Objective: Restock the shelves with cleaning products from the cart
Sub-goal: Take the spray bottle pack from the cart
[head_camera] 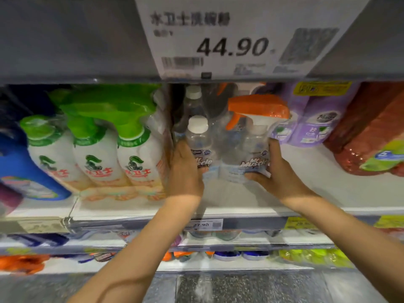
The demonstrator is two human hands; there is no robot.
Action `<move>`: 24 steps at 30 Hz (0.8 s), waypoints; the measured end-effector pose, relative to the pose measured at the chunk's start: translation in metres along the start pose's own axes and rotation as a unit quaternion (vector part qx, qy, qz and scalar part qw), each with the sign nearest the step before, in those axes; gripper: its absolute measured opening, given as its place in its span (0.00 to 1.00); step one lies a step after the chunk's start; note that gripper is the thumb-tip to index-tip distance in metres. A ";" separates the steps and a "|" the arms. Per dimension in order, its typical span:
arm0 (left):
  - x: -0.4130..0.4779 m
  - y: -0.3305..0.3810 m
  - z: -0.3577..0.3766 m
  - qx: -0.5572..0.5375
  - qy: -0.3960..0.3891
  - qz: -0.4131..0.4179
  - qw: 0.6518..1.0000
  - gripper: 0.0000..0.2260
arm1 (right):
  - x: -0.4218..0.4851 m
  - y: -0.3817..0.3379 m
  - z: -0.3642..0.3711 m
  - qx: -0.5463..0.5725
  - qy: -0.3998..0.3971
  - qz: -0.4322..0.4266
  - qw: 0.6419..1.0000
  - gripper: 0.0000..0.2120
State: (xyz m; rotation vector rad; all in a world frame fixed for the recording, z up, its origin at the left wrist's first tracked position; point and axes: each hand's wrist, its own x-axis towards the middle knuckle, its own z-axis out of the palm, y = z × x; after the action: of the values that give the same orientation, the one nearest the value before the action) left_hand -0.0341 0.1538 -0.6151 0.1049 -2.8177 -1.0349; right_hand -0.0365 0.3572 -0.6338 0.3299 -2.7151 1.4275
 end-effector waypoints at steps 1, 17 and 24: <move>0.003 0.000 0.001 -0.011 0.008 -0.001 1.000 0.28 | 0.007 -0.001 0.000 -0.010 -0.003 -0.009 1.000 0.31; 0.035 0.003 0.016 0.087 0.049 -0.010 0.995 0.33 | 0.037 -0.001 0.004 -0.089 0.022 0.020 0.996 0.30; 0.015 0.023 -0.011 0.047 0.075 0.013 0.996 0.32 | 0.013 -0.032 0.005 -0.079 0.088 0.114 0.986 0.40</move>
State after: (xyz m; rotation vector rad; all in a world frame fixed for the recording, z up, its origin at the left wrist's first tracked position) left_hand -0.0474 0.1623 -0.5901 0.1484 -2.7239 -0.8506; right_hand -0.0418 0.3337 -0.6083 -0.1152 -2.7661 1.2074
